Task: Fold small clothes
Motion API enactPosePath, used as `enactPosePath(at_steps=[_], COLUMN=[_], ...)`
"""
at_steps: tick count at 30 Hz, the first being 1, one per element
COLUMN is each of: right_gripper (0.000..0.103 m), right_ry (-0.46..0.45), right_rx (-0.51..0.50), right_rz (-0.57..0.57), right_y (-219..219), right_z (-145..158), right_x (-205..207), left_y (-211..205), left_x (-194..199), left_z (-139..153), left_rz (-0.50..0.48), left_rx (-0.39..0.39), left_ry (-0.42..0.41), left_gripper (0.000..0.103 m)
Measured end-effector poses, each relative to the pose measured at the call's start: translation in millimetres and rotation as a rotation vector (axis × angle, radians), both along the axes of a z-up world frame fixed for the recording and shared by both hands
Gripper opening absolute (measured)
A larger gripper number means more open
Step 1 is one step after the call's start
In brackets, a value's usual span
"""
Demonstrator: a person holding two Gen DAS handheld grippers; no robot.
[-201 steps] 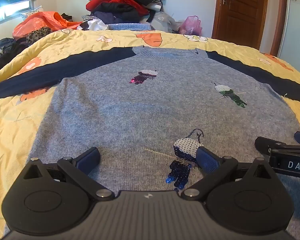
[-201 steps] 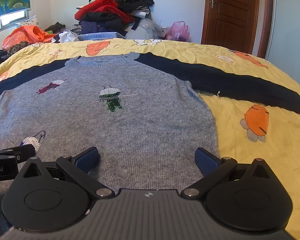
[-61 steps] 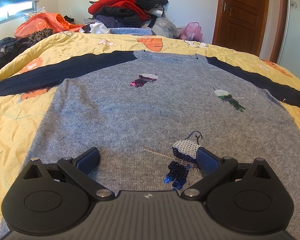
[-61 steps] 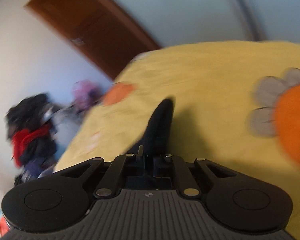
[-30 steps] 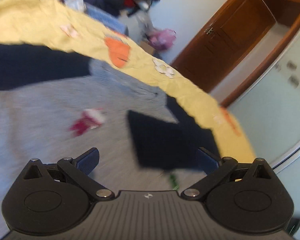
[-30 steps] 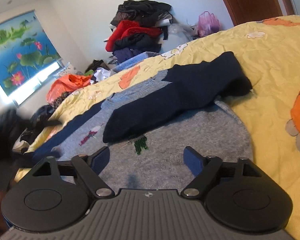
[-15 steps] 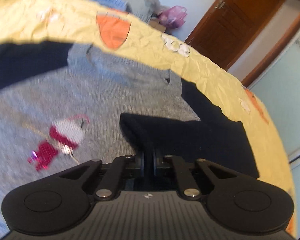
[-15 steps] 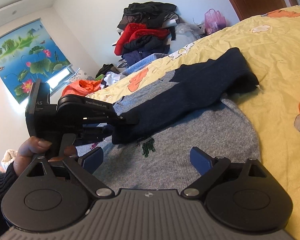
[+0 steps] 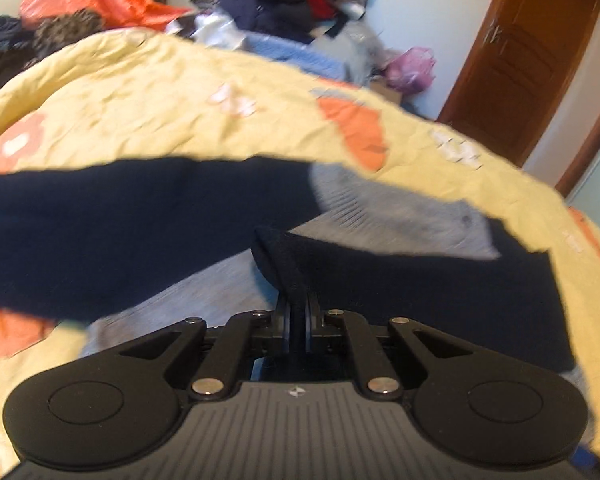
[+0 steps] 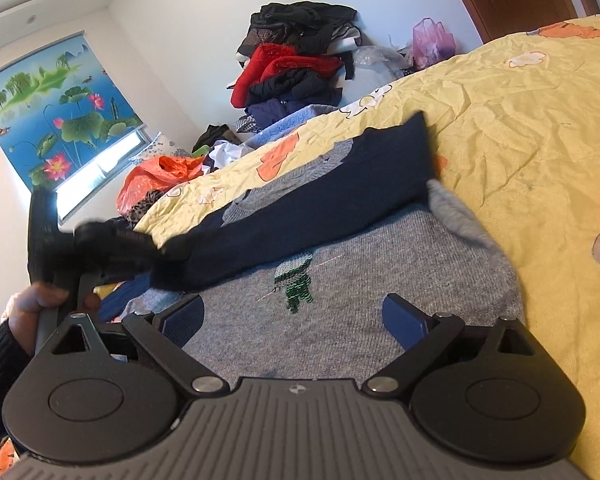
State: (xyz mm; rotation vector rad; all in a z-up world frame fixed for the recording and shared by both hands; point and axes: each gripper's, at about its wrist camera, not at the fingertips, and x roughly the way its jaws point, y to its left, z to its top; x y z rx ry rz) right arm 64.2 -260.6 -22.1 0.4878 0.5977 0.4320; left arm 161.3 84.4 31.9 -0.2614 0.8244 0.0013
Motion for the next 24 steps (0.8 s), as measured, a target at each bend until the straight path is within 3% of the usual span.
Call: enactPosePath(at_steps=[4,7,9,12,17,18,19,21,24], right_gripper=[0.097,0.096,0.096,0.097,0.095,0.098,0.103,0.103,0.103], right_ry=[0.001,0.016,-0.037,-0.073,0.059,0.087,0.051,-0.022,-0.018], right_rx=[-0.023,-0.101,-0.145,-0.219,-0.372,-0.398,-0.446,-0.602,-0.581], right_rz=[0.003,0.019,0.003,-0.019,-0.035,-0.024,-0.013,0.026,0.019], right_y=[2.5,11.1,16.3,25.8,48.0,51.9,57.3,75.0,71.8], right_z=[1.3,12.9,28.2,45.0,30.6,23.2,18.3,5.2,4.5], right_x=[1.3,11.8,27.2,69.1,145.1,151.4,150.1,140.0,140.9], left_y=[-4.3,-15.6,-18.8,-5.3,10.7,12.0,13.2,17.3,24.4], left_x=[-5.9,-18.4,-21.7,-18.8,-18.5,-18.4,-18.1,-17.8,-17.7], left_z=[-13.8,-25.7,-26.9,-28.4,-33.7,-34.4,-35.2,-37.1,-38.6], left_rz=[-0.008,-0.009,0.004,0.015,0.028,0.03,0.031,0.036,0.042], left_rx=[0.024,0.08,0.09,0.004,-0.112,-0.123,-0.133,-0.163,-0.216], left_ry=[-0.036,-0.149,-0.169,-0.171,-0.171,-0.171,-0.172,-0.175,-0.172], left_gripper=[0.006,0.006,0.007,0.008,0.009,0.009,0.009,0.009,0.01])
